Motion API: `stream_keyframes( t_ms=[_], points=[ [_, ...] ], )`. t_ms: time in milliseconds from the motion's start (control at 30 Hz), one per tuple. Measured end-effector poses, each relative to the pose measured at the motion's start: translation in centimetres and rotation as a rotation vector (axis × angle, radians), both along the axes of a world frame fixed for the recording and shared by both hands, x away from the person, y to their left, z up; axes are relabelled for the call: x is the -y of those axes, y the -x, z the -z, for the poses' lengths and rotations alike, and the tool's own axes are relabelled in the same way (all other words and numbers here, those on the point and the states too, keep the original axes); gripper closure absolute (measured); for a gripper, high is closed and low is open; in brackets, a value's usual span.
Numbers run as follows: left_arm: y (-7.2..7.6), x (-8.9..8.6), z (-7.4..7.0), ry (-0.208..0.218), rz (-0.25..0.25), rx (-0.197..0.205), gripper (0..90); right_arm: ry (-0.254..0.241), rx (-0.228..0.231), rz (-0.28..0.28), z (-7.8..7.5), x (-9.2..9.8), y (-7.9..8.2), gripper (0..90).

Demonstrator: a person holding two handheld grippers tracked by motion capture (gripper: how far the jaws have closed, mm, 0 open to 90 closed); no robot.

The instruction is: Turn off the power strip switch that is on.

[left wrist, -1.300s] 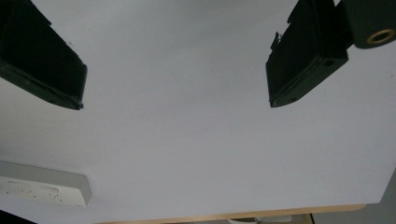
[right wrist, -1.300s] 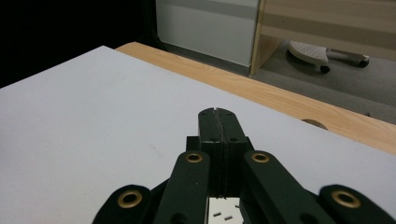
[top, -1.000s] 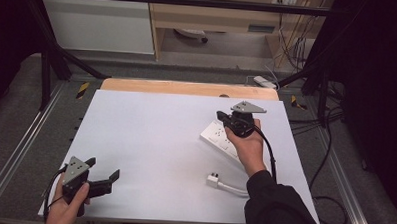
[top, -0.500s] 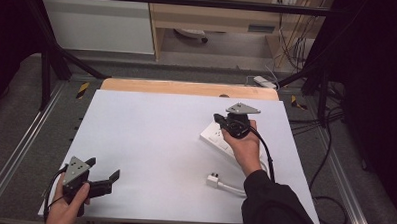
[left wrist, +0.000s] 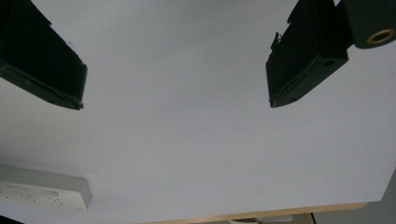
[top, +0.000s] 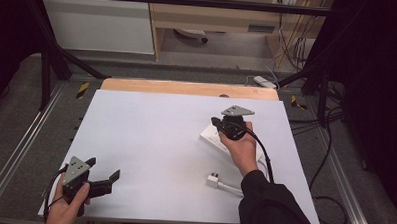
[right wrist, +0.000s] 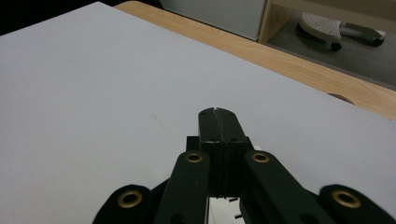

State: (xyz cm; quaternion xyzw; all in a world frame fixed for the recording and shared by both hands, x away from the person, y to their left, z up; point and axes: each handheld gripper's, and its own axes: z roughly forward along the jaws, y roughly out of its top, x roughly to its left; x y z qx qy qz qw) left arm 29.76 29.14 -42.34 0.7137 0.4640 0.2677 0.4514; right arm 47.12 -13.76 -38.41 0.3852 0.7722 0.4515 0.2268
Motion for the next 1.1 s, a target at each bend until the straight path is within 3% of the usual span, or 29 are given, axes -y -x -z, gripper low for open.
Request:
stream_keyframes(
  t_ms=[767,1100],
  points=[
    [0.0,0.1,0.0,-0.006,0.003,0.002,5.2,0.033,-0.040,0.005,1.8,0.3,0.2,90.0],
    [0.0,0.1,0.0,-0.004,0.007,0.000,5.2,0.020,-0.045,0.011,2.2,0.2,0.4,90.0]
  ],
)
